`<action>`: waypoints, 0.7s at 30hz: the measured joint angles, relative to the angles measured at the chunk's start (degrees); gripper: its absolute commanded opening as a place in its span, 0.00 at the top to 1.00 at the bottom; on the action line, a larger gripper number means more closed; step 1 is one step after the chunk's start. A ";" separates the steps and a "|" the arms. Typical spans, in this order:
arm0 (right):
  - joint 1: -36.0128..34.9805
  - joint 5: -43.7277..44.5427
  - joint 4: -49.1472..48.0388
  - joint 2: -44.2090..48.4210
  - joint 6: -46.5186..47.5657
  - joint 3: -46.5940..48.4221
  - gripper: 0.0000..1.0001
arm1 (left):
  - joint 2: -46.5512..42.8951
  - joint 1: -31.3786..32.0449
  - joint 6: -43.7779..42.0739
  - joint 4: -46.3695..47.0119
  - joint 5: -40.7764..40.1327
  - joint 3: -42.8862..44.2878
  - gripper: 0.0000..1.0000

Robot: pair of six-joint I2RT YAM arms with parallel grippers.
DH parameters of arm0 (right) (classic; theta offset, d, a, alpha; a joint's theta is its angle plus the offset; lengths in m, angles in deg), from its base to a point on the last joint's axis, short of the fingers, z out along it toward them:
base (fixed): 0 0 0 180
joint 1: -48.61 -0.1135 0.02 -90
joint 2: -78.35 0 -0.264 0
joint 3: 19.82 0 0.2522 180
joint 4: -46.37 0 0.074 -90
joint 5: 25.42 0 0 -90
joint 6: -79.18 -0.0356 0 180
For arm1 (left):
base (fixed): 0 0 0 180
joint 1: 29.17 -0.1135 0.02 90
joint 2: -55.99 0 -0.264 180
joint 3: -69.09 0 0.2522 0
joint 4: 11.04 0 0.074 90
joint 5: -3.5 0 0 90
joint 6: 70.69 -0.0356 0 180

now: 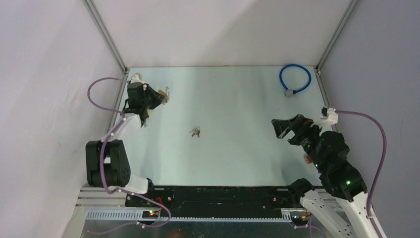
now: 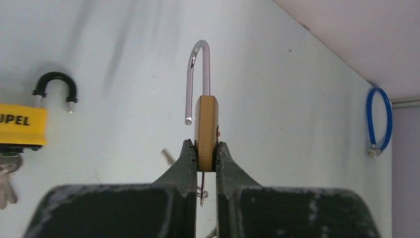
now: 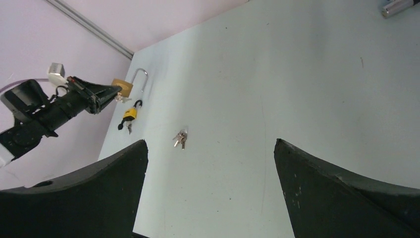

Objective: Unlock with the key

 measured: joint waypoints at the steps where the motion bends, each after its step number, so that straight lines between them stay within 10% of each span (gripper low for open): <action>1: 0.00 0.13 0.15 0.46 0.26 -0.07 0.01 | 1.51 -1.81 0.15 0.26 1.31 0.00 1.00; 21: 0.04 2.05 2.21 4.33 2.38 -2.78 0.01 | 14.97 -13.09 3.87 10.21 12.33 -2.60 0.44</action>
